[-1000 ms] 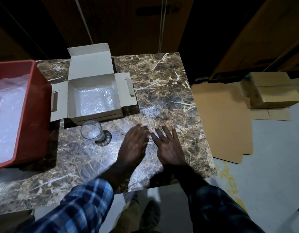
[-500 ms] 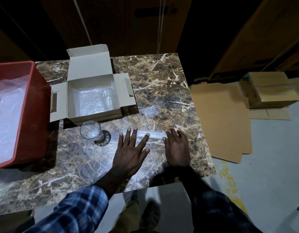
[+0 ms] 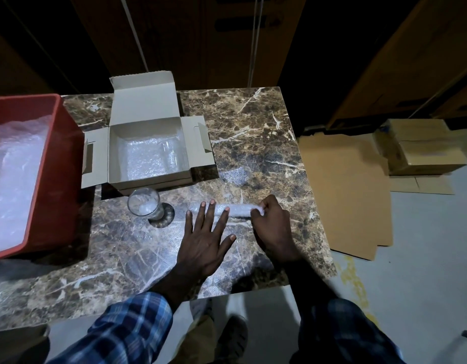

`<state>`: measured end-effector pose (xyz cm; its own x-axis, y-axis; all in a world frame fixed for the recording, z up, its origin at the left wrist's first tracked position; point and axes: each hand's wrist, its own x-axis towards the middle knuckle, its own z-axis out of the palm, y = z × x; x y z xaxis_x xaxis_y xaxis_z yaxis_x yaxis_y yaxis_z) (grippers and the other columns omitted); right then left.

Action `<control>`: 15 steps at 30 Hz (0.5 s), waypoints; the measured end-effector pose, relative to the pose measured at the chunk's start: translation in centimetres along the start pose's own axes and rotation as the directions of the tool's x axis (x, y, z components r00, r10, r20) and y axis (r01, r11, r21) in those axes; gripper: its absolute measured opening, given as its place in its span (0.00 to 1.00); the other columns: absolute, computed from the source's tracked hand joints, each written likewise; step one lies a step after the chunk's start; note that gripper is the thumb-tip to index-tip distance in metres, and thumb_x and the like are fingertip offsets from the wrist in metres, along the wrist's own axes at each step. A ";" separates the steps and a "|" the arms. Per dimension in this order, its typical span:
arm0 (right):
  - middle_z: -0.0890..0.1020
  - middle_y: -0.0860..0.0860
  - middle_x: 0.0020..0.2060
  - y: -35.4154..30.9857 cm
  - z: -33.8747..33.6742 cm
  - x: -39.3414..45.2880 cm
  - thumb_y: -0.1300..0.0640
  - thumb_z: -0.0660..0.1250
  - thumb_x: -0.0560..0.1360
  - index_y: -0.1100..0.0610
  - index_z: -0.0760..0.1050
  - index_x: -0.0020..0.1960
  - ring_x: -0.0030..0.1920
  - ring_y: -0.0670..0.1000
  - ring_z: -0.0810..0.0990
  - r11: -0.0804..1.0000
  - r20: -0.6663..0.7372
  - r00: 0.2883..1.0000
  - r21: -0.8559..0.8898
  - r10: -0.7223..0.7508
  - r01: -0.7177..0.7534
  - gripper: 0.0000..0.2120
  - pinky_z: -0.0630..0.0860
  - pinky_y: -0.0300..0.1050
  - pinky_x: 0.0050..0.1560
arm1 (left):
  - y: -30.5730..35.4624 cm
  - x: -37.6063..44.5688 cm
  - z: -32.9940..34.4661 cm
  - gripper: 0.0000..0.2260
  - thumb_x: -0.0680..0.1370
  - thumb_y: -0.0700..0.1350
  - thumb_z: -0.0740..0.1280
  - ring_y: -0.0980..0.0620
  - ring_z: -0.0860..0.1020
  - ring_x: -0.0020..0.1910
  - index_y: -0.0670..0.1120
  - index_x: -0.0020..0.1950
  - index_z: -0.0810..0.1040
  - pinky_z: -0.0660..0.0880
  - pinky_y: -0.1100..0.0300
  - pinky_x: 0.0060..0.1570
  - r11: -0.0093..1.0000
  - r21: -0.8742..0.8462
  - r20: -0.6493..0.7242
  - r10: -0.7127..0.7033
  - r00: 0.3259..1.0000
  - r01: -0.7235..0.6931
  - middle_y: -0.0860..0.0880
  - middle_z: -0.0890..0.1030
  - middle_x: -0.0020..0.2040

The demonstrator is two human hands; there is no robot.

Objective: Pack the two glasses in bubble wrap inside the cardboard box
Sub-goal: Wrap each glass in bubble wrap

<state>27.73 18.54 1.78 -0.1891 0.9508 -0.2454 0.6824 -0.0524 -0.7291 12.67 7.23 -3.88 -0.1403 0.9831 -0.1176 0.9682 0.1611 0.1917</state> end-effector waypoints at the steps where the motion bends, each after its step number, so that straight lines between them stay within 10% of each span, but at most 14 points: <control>1: 0.80 0.55 0.35 -0.3 0.2 -0.2 0.55 0.66 0.74 0.53 0.69 0.46 0.33 0.58 0.78 0.997 -0.013 0.999 0.074 0.035 -0.034 0.06 0.77 0.57 0.36 | -0.1 0.0 0.0 0.30 0.83 0.65 0.45 0.45 0.38 0.81 0.55 0.82 0.44 0.41 0.38 0.76 1.000 -0.001 0.004 0.003 1.000 -0.003 0.45 0.44 0.82; 8: 0.83 0.44 0.44 -2.3 2.8 -2.1 0.55 0.73 0.72 0.44 0.70 0.61 0.44 0.44 0.83 0.945 -0.037 0.998 0.320 -0.052 0.062 0.21 0.81 0.49 0.47 | -0.3 0.0 -0.3 0.29 0.84 0.64 0.42 0.44 0.42 0.81 0.53 0.82 0.51 0.43 0.36 0.75 1.000 -0.017 0.028 0.018 0.999 -0.017 0.44 0.47 0.82; 15: 0.80 0.52 0.52 -2.5 6.3 -1.9 0.59 0.64 0.72 0.56 0.80 0.57 0.49 0.54 0.81 0.957 -0.138 0.961 0.136 -0.238 0.257 0.15 0.80 0.57 0.50 | -0.6 0.0 -1.0 0.30 0.82 0.59 0.38 0.47 0.38 0.81 0.50 0.83 0.50 0.37 0.39 0.76 0.993 -0.111 0.059 0.044 0.997 -0.037 0.45 0.46 0.82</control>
<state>21.95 14.91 0.05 -0.2473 0.9686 0.0259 0.5082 0.1524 -0.8477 11.86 7.24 -3.02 -0.0851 0.9823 -0.1668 0.9436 0.1332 0.3032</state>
